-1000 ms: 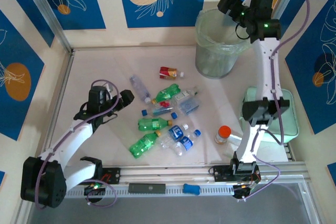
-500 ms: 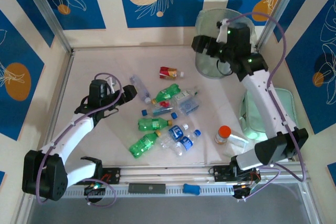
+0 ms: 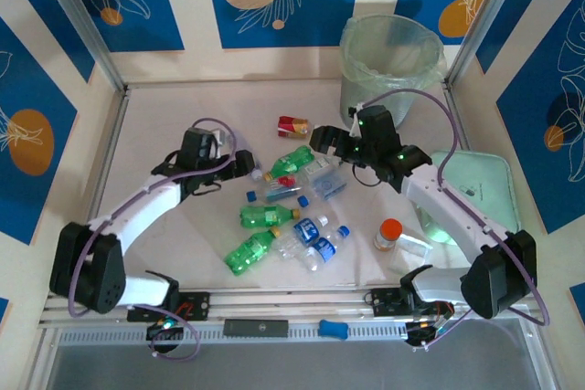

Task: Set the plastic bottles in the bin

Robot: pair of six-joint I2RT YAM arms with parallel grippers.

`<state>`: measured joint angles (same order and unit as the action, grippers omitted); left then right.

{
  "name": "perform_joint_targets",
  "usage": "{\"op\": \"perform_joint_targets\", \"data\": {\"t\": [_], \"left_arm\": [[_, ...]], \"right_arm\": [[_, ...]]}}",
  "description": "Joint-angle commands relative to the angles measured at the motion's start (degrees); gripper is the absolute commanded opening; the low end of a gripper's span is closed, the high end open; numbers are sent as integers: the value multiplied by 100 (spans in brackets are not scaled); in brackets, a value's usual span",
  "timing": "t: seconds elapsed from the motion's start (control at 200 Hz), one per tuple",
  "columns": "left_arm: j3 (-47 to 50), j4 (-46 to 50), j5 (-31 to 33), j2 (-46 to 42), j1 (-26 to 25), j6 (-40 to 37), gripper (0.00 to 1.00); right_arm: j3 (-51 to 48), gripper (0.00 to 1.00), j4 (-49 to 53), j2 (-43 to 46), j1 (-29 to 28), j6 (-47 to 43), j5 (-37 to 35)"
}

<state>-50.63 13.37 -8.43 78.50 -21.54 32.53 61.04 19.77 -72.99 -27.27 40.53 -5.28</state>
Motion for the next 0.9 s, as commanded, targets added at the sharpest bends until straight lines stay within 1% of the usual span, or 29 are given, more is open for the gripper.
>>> {"op": "perform_joint_targets", "data": {"t": [0.0,0.195,0.435,0.485,0.605,0.725,0.895], "left_arm": [[-426,59,493,434,-211,-48,100],[-887,27,1196,1277,-482,130,100],[-1170,-160,1599,2020,-492,354,100],[-1264,-168,1603,2187,-498,383,100],[-1484,-183,1499,2544,-500,431,96],[-1607,-138,1484,2761,-500,426,95],[-1598,-139,1494,2885,-500,350,87]], "right_arm": [[-144,99,-397,-28,-153,485,-179],[-324,99,-509,-83,-331,710,-200],[-432,99,-439,89,-376,667,-368],[-443,99,-414,109,-376,651,-369],[-439,99,-334,144,-376,628,-351],[-495,99,-276,214,-376,640,-407],[-549,99,-263,282,-355,651,-474]]}}
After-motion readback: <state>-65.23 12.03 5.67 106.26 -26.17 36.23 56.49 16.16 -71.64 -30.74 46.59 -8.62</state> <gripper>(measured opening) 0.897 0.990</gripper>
